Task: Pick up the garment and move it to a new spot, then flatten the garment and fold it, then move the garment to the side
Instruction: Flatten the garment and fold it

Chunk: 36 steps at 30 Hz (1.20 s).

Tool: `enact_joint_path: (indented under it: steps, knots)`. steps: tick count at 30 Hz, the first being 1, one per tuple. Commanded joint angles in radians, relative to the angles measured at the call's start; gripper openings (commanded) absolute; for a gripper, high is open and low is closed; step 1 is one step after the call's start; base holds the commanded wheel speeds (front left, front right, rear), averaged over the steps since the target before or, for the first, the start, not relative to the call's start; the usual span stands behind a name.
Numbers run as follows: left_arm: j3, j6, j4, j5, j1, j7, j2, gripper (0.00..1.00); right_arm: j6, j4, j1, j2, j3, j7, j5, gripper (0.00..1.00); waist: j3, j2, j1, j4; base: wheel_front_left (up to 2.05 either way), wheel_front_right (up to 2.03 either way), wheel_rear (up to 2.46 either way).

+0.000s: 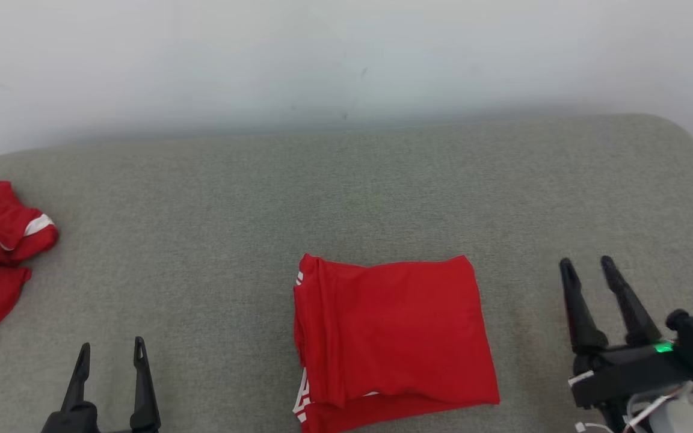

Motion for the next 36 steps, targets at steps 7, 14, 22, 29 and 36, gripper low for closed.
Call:
enact_joint_path:
  steps: [7, 14, 22, 29, 36]
  knots:
    - [-0.008, 0.004, -0.017, 0.024, 0.017, -0.003, 0.007, 1.0, -0.003, -0.081, 0.111, 0.085, -0.12, -0.006, -0.174, 1.0, -0.03, -0.0001, 0.0, -0.042, 0.0, 0.0, 0.0]
    - [-0.028, -0.002, -0.026, 0.046, 0.032, -0.003, 0.02, 1.0, -0.003, -0.131, 0.185, 0.146, -0.156, -0.006, -0.239, 1.0, -0.061, -0.0001, 0.0, -0.04, 0.0, 0.0, 0.0]
    - [-0.053, 0.001, -0.059, 0.066, 0.076, -0.003, 0.033, 1.0, -0.003, -0.13, 0.234, 0.18, -0.162, -0.006, -0.265, 1.0, -0.091, -0.0001, 0.0, -0.019, 0.0, 0.0, 0.0]
    - [-0.046, 0.016, -0.076, 0.068, 0.115, -0.003, 0.049, 1.0, -0.003, -0.118, 0.242, 0.182, -0.149, -0.006, -0.291, 1.0, -0.1, -0.0001, 0.0, -0.006, 0.0, 0.0, 0.0]
    - [-0.049, 0.023, -0.074, 0.067, 0.136, -0.003, 0.062, 1.0, -0.003, -0.097, 0.245, 0.186, -0.134, -0.006, -0.317, 1.0, -0.103, -0.0001, 0.0, 0.002, 0.0, 0.0, 0.0]
